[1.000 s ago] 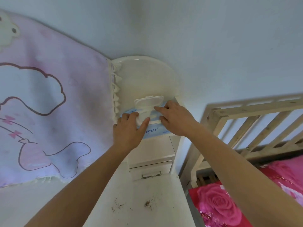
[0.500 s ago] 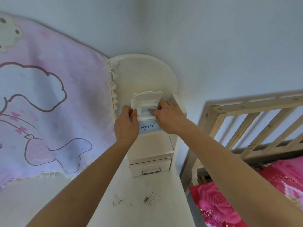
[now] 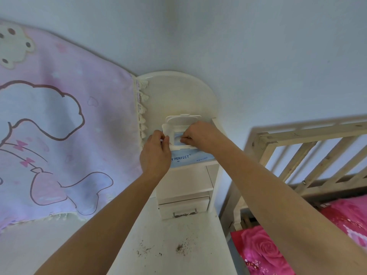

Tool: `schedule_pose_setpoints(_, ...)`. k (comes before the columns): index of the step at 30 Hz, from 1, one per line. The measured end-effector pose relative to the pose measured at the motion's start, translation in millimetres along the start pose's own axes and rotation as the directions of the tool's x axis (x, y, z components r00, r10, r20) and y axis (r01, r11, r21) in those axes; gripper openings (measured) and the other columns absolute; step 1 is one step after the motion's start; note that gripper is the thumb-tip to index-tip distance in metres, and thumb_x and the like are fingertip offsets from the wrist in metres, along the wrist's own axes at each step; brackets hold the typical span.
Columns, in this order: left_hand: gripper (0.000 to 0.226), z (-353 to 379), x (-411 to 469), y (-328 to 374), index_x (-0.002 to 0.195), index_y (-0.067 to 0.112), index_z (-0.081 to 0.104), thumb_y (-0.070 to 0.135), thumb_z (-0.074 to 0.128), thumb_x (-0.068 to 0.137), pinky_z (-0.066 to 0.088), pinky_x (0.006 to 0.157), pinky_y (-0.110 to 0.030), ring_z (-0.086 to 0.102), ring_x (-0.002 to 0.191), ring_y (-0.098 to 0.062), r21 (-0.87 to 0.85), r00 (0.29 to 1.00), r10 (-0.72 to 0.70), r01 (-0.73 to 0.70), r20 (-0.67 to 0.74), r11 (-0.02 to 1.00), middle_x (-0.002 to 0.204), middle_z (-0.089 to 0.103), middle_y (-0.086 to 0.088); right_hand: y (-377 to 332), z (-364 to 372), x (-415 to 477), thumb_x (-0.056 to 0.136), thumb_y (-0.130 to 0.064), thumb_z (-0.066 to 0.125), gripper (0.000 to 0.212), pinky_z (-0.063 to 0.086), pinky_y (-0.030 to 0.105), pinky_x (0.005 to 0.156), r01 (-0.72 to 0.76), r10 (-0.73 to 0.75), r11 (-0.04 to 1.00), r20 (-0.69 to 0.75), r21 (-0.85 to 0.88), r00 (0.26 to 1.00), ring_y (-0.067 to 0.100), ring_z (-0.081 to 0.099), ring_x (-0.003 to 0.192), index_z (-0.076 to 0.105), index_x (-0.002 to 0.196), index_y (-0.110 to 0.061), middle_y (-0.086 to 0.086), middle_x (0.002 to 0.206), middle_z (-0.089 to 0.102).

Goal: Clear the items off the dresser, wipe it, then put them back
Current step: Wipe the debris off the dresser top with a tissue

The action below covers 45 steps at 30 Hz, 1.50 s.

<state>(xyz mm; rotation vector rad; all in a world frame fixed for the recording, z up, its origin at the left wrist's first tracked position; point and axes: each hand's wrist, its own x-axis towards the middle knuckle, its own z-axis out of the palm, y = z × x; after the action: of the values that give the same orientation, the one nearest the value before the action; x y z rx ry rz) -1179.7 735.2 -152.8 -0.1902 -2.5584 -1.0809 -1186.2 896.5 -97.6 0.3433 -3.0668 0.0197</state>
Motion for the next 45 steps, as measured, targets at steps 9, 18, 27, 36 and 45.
schedule_pose_setpoints(9, 0.017, -0.7, 10.1, -6.0, 0.092, 0.017, 0.048, 0.032, 0.045, 0.101, 0.041, 0.066, -0.032, 0.056, 0.080, -0.018, -0.009, 0.999, -0.004, 0.004, 0.034, 1.000, 0.098, 0.060, 0.001, -6.1, 6.9, 4.3, 0.087, -0.003, 0.059, 0.015, 0.034, 0.031, 0.055, 0.146, -0.156, 0.897, 0.009, -0.418, 0.988, 0.021, 0.050, 0.066, 0.062, 0.086, -0.018, -0.002, 0.069, 0.048)
schedule_pose_setpoints(18, 0.019, -0.3, 17.1, -9.0, 0.088, 0.020, 0.049, 0.036, 0.046, 0.099, 0.037, 0.060, -0.030, 0.055, 0.075, -0.017, -0.019, 0.997, -0.054, 0.055, 0.062, 0.998, 0.085, 0.059, 0.004, 4.9, 19.5, -4.8, 0.104, -0.025, 0.036, 0.018, 0.041, 0.037, 0.063, -0.018, 0.060, 0.985, -0.238, 0.172, 0.969, 0.027, 0.055, 0.075, 0.048, 0.098, -0.015, 0.004, 0.094, 0.060)
schedule_pose_setpoints(27, 0.017, 1.6, 14.1, -14.8, 0.083, 0.023, 0.050, 0.035, 0.049, 0.097, 0.034, 0.053, -0.026, 0.053, 0.069, -0.015, 0.061, 0.995, -0.062, 0.058, 0.075, 0.996, 0.082, 0.058, 0.008, 7.5, -37.5, -20.8, 0.104, -0.026, 0.038, 0.016, 0.050, 0.045, 0.080, 0.135, 0.580, 0.455, -0.408, 0.880, 0.705, 0.021, 0.056, 0.083, 0.049, 0.094, -0.019, -0.001, 0.088, 0.055)
schedule_pose_setpoints(36, 0.018, -1.0, 5.0, -12.3, 0.088, 0.019, 0.055, 0.034, 0.051, 0.096, 0.043, 0.061, -0.029, 0.056, 0.075, -0.018, 0.065, 0.997, -0.044, 0.040, 0.062, 0.997, 0.092, 0.064, 0.003, -9.9, -68.0, -45.9, 0.105, -0.032, 0.039, 0.023, 0.053, 0.024, 0.056, 0.217, 0.654, 0.022, -0.179, 0.976, 0.735, 0.015, 0.065, 0.074, 0.055, 0.104, -0.016, 0.008, 0.092, 0.067)
schedule_pose_setpoints(45, 0.017, -5.1, -72.4, -36.9, 0.108, 0.008, 0.064, 0.016, 0.062, 0.093, 0.044, 0.088, -0.028, 0.056, 0.116, -0.022, -0.226, 0.990, 0.106, -0.124, -0.092, 0.966, 0.128, 0.058, -0.007, -40.1, 69.8, -107.8, 0.101, -0.036, 0.047, 0.017, 0.040, 0.022, 0.061, -0.267, 0.479, 0.478, 0.007, 0.837, 0.878, 0.003, 0.052, 0.064, 0.057, 0.099, -0.022, -0.010, 0.077, 0.057)
